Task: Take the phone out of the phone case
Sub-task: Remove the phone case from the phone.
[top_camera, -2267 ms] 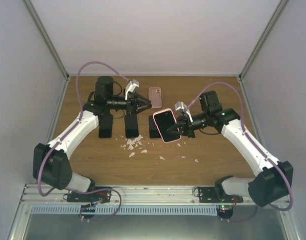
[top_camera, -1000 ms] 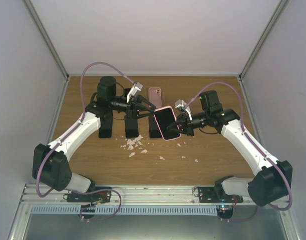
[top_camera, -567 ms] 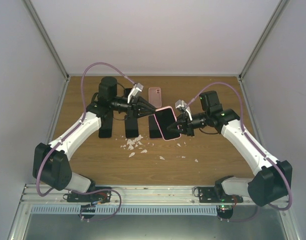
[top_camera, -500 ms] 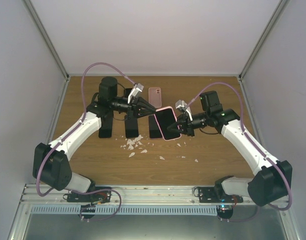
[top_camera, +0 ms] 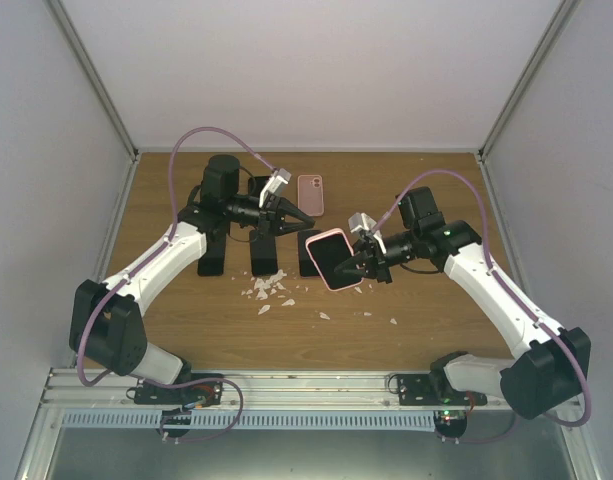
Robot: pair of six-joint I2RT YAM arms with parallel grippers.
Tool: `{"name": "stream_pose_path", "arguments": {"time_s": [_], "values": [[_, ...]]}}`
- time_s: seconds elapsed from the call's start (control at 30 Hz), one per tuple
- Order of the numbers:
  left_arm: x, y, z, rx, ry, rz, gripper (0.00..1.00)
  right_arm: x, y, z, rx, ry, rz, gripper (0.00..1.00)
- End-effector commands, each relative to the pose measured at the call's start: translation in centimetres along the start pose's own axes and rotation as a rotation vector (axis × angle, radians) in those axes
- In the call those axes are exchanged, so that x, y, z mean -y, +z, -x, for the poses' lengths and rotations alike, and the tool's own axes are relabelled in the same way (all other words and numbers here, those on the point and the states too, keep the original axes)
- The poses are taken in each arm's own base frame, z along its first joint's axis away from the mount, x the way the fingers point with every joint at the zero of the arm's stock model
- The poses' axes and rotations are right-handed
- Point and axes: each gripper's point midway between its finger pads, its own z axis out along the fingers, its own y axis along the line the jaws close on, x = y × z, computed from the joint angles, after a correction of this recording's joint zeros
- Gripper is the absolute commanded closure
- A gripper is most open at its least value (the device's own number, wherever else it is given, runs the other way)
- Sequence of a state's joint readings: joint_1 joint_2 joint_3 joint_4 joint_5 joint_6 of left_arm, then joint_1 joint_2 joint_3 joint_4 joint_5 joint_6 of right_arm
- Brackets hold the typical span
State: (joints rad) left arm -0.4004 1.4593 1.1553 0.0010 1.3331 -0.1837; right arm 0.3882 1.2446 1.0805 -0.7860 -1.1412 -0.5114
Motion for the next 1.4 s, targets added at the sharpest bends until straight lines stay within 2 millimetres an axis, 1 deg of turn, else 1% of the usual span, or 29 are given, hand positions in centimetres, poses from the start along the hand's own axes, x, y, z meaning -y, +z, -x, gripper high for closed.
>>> {"name": "stream_pose_path", "arguments": {"time_s": [0.0,0.13,0.17,0.2,0.27,0.33,0.37,0.43,0.5,0.6,0.73,0.83,0.93,1.0,1.13,1.27,1.37], "values": [[-1.5,0.7,-0.5,-0.008,0.019,0.071,1.0,-3.2,-0.3,3.2,0.07,-0.186,0.084,0.99],[-2.1,0.7,-0.5,-0.006,0.019,0.103,1.0,-3.0,-0.2,3.5,0.068,-0.174,0.084,0.99],[-2.2,0.4,-0.3,-0.001,0.022,0.11,0.98,-2.9,-0.2,3.6,0.067,-0.161,0.079,0.99],[-2.4,-0.1,0.0,0.008,0.023,0.117,0.91,-2.6,-0.2,3.5,0.066,-0.144,0.07,0.99],[-2.4,-1.1,0.8,0.026,0.027,0.128,0.74,-2.0,-0.3,3.3,0.062,-0.094,0.045,1.0],[-1.9,-2.1,1.5,0.036,0.045,0.128,0.58,-1.3,-0.6,3.1,0.067,-0.055,0.018,1.0],[-1.6,-2.3,1.6,0.034,0.057,0.126,0.54,-1.0,-0.8,3.1,0.073,-0.031,0.006,0.99],[-0.7,-2.5,1.5,0.024,0.092,0.122,0.5,-0.3,-1.2,3.2,0.091,0.008,-0.019,1.0],[-0.2,-2.5,1.1,0.019,0.096,0.115,0.49,0.3,-1.5,3.3,0.109,0.033,-0.039,1.0],[0.2,-2.4,0.4,0.015,0.088,0.121,0.47,0.9,-1.5,3.6,0.121,0.052,-0.056,0.99],[0.1,-1.2,-0.1,-0.01,0.086,0.158,0.44,1.7,-1.7,4.0,0.146,0.092,-0.06,0.99],[-0.4,-0.4,-0.9,-0.004,0.063,0.16,0.42,2.2,-2.8,5.4,0.209,0.142,-0.051,1.0],[-1.0,0.3,-2.0,0.003,-0.002,0.145,0.42,2.8,-4.2,7.2,0.27,0.147,-0.067,0.99],[-1.1,1.0,-2.6,-0.007,-0.038,0.127,0.43,2.8,-5.0,8.3,0.302,0.139,-0.076,0.99],[0.0,2.1,-1.6,0.009,-0.01,0.067,0.44,2.3,-5.6,9.6,0.353,0.127,-0.089,0.99],[1.3,3.3,-0.2,0.022,0.0,-0.003,0.44,2.2,-5.8,9.8,0.391,0.16,-0.079,1.0],[1.7,4.5,0.2,0.018,-0.006,-0.044,0.45,1.9,-6.1,10.3,0.426,0.163,-0.071,1.0]]}}
